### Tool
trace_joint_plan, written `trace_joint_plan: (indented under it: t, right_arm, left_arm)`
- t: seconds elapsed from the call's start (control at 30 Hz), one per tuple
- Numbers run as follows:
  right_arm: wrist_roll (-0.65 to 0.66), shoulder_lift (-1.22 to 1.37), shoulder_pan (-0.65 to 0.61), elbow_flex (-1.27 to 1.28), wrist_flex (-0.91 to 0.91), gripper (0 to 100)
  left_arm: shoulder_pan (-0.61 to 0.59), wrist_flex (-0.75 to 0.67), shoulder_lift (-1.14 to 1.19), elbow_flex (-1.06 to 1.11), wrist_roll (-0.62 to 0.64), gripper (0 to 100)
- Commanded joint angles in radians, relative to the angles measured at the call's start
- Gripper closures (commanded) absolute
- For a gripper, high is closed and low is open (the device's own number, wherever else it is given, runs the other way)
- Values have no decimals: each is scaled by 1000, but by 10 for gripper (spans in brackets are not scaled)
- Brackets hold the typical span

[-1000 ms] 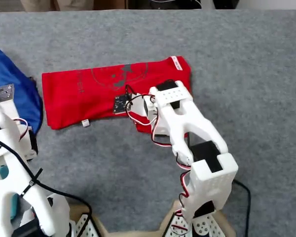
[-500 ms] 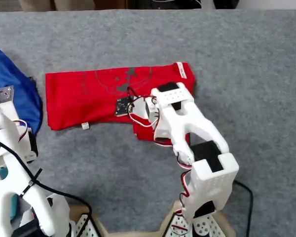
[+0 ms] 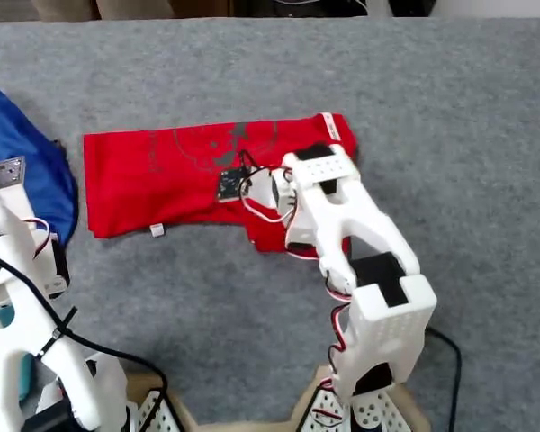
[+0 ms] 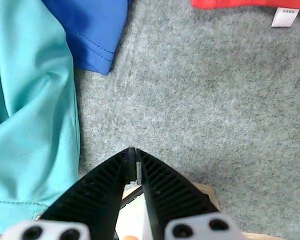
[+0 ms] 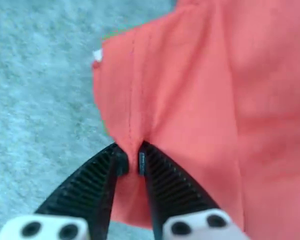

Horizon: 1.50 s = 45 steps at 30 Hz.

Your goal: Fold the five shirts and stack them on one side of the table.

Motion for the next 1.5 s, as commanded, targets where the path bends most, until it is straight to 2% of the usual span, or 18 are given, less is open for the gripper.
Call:
trace_joint_plan:
  t: [0.0,0.43,0.73,0.9,1.17,1.23,1.4,1.47]
  right_arm:
    - [8,-88,21,-85,-8,995]
    - [9,-77,18,-357,-18,995]
    - [9,137,2,-645,-8,995]
    - [12,229,-39,-751,44,995]
    - [14,328,-36,-883,41,988]
    - [14,343,-36,-918,41,935]
    - [14,352,-28,-992,44,724]
    - [14,348,-28,-1003,49,687]
  left_arm:
    - [-5,11,-24,-52,-6,980]
    - [-5,11,-24,-78,-6,980]
    - [-5,12,-24,-78,-6,980]
    - [-5,12,-24,-72,-6,980]
    - [-6,12,-24,-69,-5,980]
    - [-6,12,-24,-69,-5,980]
    - [-6,12,-24,-69,-5,980]
    - [-6,14,-24,-69,-5,980]
